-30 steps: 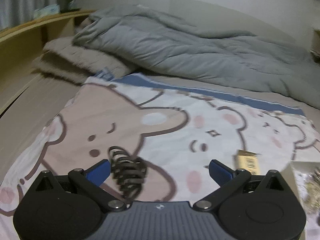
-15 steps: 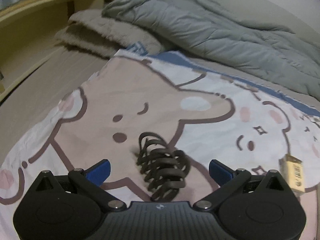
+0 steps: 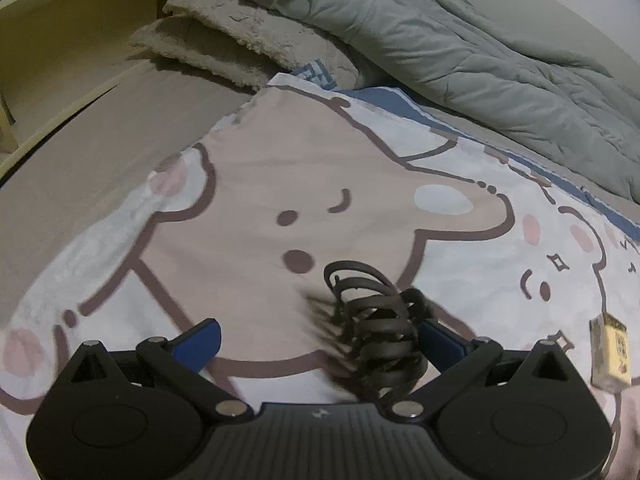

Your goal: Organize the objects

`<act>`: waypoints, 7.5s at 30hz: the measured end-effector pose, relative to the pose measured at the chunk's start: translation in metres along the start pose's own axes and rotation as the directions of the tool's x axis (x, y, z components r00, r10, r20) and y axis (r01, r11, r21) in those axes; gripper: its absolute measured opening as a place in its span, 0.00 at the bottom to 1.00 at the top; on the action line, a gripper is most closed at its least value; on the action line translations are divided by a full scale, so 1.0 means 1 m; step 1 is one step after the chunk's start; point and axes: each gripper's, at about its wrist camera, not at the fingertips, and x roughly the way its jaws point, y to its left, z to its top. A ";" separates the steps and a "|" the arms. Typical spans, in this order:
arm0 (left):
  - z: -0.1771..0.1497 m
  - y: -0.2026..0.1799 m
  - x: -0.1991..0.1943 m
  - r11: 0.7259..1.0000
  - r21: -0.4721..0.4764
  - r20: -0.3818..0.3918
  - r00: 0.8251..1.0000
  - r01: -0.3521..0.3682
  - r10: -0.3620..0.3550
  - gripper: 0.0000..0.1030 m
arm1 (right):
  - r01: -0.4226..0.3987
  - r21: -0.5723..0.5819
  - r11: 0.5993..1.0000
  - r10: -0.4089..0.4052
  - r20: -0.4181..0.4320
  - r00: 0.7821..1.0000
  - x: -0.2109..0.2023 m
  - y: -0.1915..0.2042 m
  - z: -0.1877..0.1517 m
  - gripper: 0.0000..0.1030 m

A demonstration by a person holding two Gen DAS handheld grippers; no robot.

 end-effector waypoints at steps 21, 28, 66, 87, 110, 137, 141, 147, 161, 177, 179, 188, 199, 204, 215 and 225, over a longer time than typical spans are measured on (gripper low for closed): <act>0.006 0.000 0.004 0.998 -0.058 -0.038 0.999 0.007 -0.009 0.91 | 0.049 0.040 0.998 -0.046 -0.066 0.997 0.056 0.008 -0.012 0.88; 0.003 0.012 0.018 0.994 -0.106 -0.101 0.995 0.009 -0.019 0.63 | 0.086 0.015 0.996 -0.084 -0.084 0.993 0.069 0.011 -0.014 0.73; -0.001 -0.051 -0.110 0.959 0.156 0.057 0.968 0.235 -0.246 0.45 | 0.013 -0.098 0.995 -0.012 0.010 1.000 -0.060 0.024 0.009 0.52; -0.025 -0.123 -0.164 0.904 0.294 0.101 0.930 0.311 -0.353 0.45 | 0.067 -0.067 0.996 -0.062 0.068 0.996 -0.144 -0.032 0.014 0.52; -0.081 -0.240 -0.194 0.772 0.421 0.000 0.851 0.477 -0.526 0.45 | 0.145 0.012 0.989 -0.145 0.075 0.987 -0.202 -0.121 0.000 0.52; -0.131 -0.309 -0.179 0.669 0.453 -0.215 0.800 0.590 -0.560 0.45 | 0.031 -0.067 0.997 -0.055 -0.391 0.919 -0.163 -0.173 -0.059 0.52; -0.138 -0.309 -0.163 0.679 0.392 -0.295 0.784 0.620 -0.546 0.45 | 0.047 -0.077 0.996 -0.075 -0.420 0.905 -0.147 -0.171 -0.061 0.52; -0.147 -0.316 -0.141 0.714 0.377 -0.342 0.805 0.590 -0.485 0.45 | 0.131 -0.070 0.989 -0.148 -0.421 0.895 -0.139 -0.182 -0.059 0.52; -0.147 -0.321 -0.139 0.730 0.415 -0.323 0.838 0.543 -0.440 0.63 | 0.168 -0.049 0.984 -0.174 -0.381 0.908 -0.150 -0.189 -0.059 0.78; -0.121 -0.285 -0.169 0.763 0.406 -0.209 0.864 0.504 -0.459 0.72 | 0.144 -0.036 0.989 -0.148 -0.260 0.954 -0.190 -0.180 -0.045 1.00; -0.118 -0.278 -0.176 0.770 0.413 -0.187 0.873 0.486 -0.451 0.84 | 0.155 -0.031 0.987 -0.158 -0.242 0.957 -0.198 -0.177 -0.044 1.00; -0.115 -0.253 -0.212 0.746 0.494 -0.124 0.885 0.447 -0.448 0.94 | 0.214 -0.011 0.977 -0.213 -0.146 0.966 -0.245 -0.160 -0.035 1.00; -0.131 -0.220 -0.257 0.700 0.568 -0.056 0.870 0.432 -0.491 0.94 | 0.266 -0.042 0.963 -0.268 -0.067 0.961 -0.299 -0.122 -0.038 1.00; -0.140 -0.206 -0.271 0.697 0.592 -0.019 0.872 0.404 -0.489 0.94 | 0.322 -0.048 0.946 -0.323 -0.024 0.946 -0.317 -0.107 -0.043 1.00; -0.144 -0.180 -0.287 0.722 0.554 0.021 0.860 0.415 -0.510 0.98 | 0.413 -0.022 0.911 -0.411 0.052 0.910 -0.349 -0.096 -0.053 1.00; -0.144 -0.174 -0.292 0.711 0.572 0.005 0.864 0.410 -0.503 0.98 | 0.423 -0.008 0.906 -0.422 0.054 0.905 -0.361 -0.091 -0.069 1.00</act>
